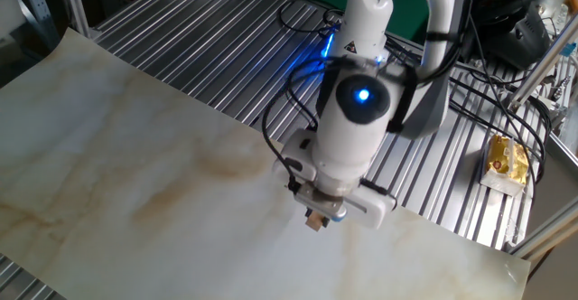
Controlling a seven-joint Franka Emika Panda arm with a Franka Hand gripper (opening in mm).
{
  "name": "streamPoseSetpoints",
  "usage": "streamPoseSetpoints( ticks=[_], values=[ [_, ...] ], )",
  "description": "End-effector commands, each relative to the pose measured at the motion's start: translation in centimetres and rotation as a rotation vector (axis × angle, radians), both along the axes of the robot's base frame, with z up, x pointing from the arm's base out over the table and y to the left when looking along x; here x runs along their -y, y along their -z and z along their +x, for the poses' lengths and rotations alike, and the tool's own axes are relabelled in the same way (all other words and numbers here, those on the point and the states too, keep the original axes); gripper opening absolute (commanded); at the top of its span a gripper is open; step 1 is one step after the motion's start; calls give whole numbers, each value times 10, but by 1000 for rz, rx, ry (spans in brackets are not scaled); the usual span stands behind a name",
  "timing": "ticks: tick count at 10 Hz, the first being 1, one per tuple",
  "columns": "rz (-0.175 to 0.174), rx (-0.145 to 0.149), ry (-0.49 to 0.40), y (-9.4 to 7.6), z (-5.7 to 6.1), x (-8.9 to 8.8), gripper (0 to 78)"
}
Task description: Pick up the small block on the left and move it to the right
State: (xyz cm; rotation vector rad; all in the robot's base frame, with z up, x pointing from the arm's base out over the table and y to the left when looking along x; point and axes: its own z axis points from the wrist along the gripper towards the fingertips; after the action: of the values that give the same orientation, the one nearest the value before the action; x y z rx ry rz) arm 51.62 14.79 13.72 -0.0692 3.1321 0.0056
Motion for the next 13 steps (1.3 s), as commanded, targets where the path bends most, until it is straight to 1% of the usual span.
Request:
streamPoseSetpoints(
  ticks=[1, 2, 3, 6, 13],
  values=[
    [58, 2, 9, 22, 8, -7, 13],
    [59, 4, 8, 23, 8, -7, 13],
    [54, 8, 1, 29, 11, -8, 13],
    [41, 9, -9, 34, 12, -9, 13],
    [42, 16, -8, 45, 16, -10, 13]
  ],
)
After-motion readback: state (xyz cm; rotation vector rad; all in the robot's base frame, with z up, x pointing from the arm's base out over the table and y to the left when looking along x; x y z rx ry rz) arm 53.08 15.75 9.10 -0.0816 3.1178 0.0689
